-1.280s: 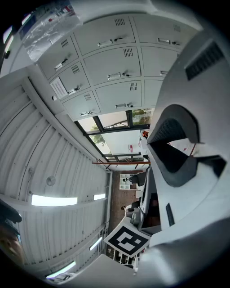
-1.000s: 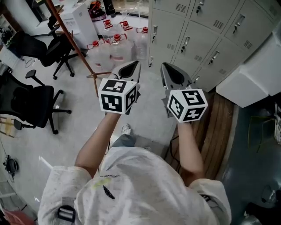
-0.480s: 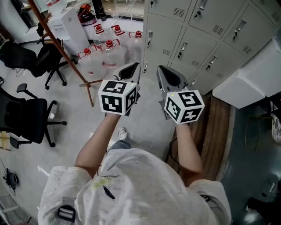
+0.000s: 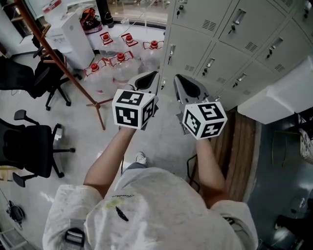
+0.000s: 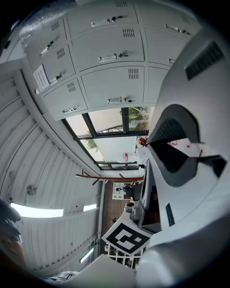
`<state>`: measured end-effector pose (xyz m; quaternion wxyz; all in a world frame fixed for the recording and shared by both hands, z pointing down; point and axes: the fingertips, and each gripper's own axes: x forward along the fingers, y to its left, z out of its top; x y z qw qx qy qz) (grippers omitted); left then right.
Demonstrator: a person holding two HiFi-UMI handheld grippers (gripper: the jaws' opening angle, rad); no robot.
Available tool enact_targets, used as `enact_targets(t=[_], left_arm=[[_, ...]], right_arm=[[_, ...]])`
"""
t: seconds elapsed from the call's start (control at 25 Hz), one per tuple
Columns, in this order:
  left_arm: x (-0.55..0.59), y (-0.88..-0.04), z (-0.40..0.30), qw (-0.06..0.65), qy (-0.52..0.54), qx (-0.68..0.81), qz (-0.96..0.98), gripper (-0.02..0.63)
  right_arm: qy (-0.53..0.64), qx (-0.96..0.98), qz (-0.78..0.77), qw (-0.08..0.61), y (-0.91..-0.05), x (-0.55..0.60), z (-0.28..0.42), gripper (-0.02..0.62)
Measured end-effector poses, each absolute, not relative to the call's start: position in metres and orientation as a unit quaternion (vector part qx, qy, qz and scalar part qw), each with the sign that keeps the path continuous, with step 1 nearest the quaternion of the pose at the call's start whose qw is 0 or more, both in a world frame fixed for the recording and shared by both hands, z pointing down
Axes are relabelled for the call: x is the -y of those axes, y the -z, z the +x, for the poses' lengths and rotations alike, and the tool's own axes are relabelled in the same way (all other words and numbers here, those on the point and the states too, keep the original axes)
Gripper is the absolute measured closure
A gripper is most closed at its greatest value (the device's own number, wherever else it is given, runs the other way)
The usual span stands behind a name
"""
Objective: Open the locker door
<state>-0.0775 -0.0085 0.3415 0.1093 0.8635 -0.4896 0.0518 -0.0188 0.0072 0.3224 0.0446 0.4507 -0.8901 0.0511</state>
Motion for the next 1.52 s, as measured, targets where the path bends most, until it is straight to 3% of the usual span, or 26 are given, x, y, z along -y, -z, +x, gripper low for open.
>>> enact_targets(t=[0.36, 0.68, 1.52], left_arm=[[0.06, -0.339, -0.127, 0.108, -0.051, 0.469, 0.875, 0.6], [0.087, -0.341, -0.14, 0.111, -0.051, 0.458, 0.881, 0.6], [0.236, -0.333, -0.072, 0.093, -0.064, 0.491, 0.864, 0.6]], right_arm=[[-0.052, 0.886, 0.459, 0.046, -0.32, 0.044, -0.078, 0.594], [-0.046, 0.881, 0.469, 0.045, -0.315, 0.072, -0.09, 0.594], [-0.04, 0.901, 0.432, 0.015, -0.307, 0.226, -0.026, 0.594]])
